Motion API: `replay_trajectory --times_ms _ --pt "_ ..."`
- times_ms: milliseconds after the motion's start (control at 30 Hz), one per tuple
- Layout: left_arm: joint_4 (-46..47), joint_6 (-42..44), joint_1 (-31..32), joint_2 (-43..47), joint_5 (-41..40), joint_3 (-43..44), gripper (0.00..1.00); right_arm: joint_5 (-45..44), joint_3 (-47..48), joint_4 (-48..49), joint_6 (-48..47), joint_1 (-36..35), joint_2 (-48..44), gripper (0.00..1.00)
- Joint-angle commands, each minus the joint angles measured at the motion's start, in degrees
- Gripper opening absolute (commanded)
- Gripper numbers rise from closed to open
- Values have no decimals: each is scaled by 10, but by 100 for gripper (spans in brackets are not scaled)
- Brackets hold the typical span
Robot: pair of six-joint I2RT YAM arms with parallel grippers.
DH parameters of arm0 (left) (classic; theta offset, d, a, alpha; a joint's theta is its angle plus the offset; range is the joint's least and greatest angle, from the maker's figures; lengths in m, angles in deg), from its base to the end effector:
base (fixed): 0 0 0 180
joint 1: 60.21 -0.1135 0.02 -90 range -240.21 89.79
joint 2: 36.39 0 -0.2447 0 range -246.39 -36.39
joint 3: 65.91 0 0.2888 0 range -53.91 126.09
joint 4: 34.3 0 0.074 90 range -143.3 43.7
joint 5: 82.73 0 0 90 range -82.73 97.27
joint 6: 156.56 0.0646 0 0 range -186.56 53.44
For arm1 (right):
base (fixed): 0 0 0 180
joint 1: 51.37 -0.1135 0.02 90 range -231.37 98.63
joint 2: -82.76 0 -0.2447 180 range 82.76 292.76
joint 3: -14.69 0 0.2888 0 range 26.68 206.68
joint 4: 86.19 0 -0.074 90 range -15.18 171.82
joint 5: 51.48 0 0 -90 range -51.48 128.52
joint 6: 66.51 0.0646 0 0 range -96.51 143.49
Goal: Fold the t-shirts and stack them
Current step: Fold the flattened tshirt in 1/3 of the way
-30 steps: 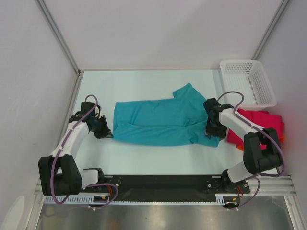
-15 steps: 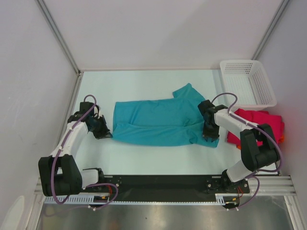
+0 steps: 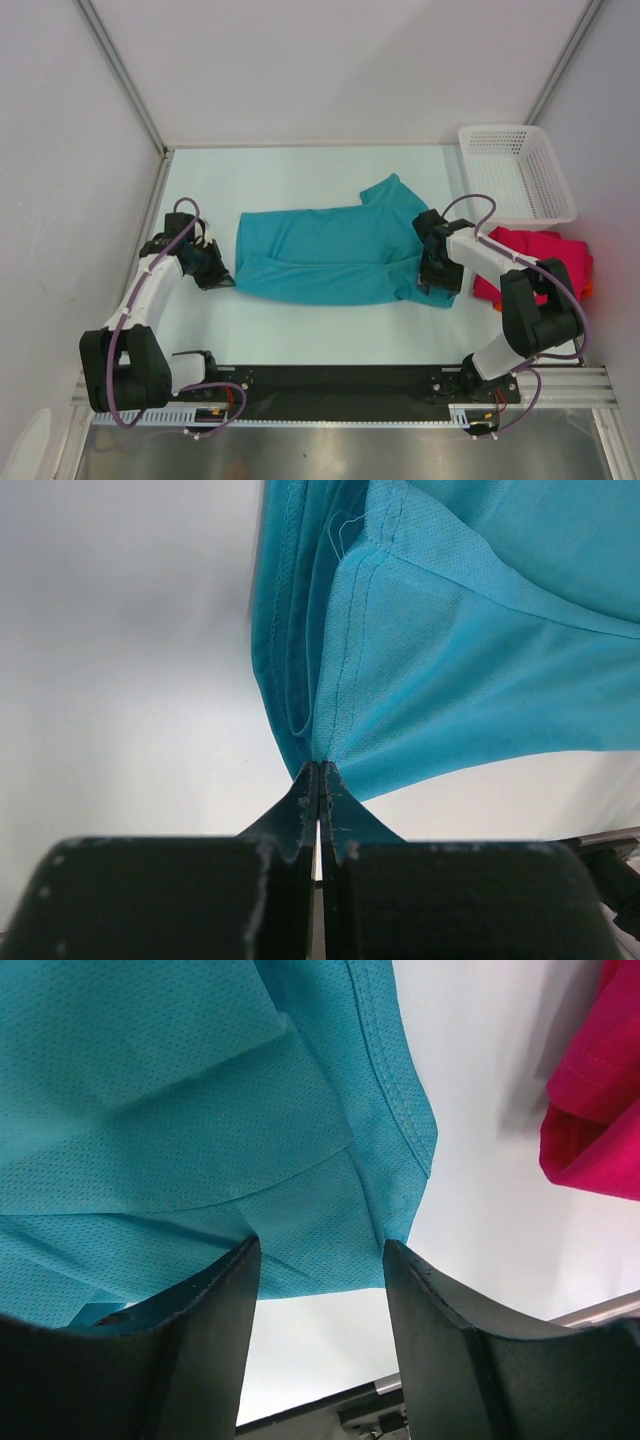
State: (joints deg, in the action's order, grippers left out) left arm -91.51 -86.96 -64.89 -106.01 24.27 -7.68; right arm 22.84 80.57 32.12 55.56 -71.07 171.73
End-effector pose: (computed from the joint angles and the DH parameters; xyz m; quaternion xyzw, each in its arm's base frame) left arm 0.2681 0.0030 0.1594 -0.1842 0.9546 -0.1690 0.1620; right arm 0.2824 0.0826 0.1093 0.1128 0.9832 -0.1029 0.1001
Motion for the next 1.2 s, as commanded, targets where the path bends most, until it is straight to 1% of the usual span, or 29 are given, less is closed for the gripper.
replay_trajectory --times_ms 0,200,467,567,633,667,700,767,800,833,1033,1167 --pt "4 16 -7 16 18 19 0 -8 -8 -2 15 1 -5 57" --pt "10 17 -7 10 21 18 0 3 -23 17 21 0 9 54" --pt "12 17 -8 8 23 20 0 -8 -38 23 26 3 22 56" --pt "12 17 -8 5 22 21 0 -8 -44 28 26 6 23 55" --pt "12 17 -8 4 22 23 0 -4 -48 35 22 9 23 50" --pt "12 17 -8 3 22 23 0 1 -50 37 21 10 23 44" --pt "12 17 -7 4 21 24 0 5 -50 41 20 10 23 30" --pt "12 17 -8 3 22 24 0 10 -51 43 20 10 20 14" --pt "12 17 -8 3 21 24 0 9 -51 43 21 11 18 2" --pt "13 17 -8 3 21 24 0 7 -50 43 21 11 16 0" --pt "11 16 -11 1 15 26 0 -15 -48 32 28 15 8 0" --pt "10 14 -26 -1 9 25 0 -33 -47 21 42 23 -7 0"
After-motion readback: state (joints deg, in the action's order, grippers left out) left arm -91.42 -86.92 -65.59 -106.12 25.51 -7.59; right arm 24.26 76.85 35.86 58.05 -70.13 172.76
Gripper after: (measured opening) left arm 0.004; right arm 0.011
